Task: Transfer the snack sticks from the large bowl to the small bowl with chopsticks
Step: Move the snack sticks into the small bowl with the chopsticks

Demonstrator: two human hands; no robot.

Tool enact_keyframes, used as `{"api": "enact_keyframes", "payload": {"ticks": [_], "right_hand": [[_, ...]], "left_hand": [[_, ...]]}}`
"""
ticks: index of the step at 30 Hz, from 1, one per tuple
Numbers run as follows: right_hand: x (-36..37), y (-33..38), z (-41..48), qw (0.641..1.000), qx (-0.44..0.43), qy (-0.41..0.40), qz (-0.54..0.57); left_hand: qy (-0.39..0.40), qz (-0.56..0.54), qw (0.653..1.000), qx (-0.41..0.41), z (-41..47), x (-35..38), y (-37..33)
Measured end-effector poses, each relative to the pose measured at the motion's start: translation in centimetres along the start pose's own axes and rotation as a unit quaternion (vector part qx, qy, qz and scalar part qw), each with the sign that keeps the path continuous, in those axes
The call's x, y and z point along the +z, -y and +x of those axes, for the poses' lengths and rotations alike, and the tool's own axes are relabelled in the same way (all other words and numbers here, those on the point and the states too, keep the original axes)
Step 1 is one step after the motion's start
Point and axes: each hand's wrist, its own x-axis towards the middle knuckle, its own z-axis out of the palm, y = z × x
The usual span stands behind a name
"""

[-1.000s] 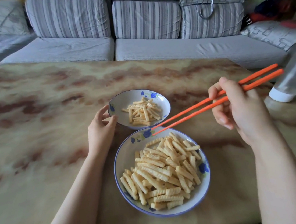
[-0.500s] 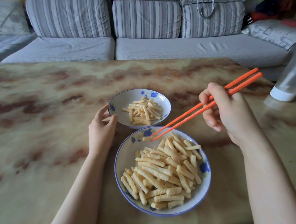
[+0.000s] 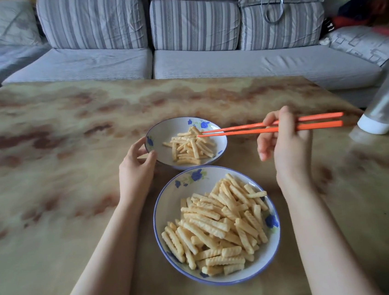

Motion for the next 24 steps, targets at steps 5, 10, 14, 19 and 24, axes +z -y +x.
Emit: {"api": "enact_keyframes", "payload": {"ticks": [5,10,14,19,24], "right_hand": [[0.1,0.5,-0.1,1.000,0.000,0.031,0.000],[-1.3,2.9,-0.1,0.992,0.021,0.121,-0.027],[-1.8,4.4,-1.1,0.968,0.037,0.227,-0.103],[-1.1,4.5,-1.8,0.951,0.019,0.270,-0.152],[-0.6,4.3,-1.9,0.942,0.035,0.283,-0.179]], "left_hand": [[-0.003,0.004,1.000,0.003,-0.1,0.0,-0.1],[-0.001,0.003,1.000,0.000,-0.1,0.0,-0.2],[-0.002,0.006,1.000,-0.002,0.0,0.0,-0.1],[0.001,0.004,1.000,-0.005,0.1,0.0,0.1],[0.002,-0.004,1.000,-0.009,0.1,0.0,0.1]]}}
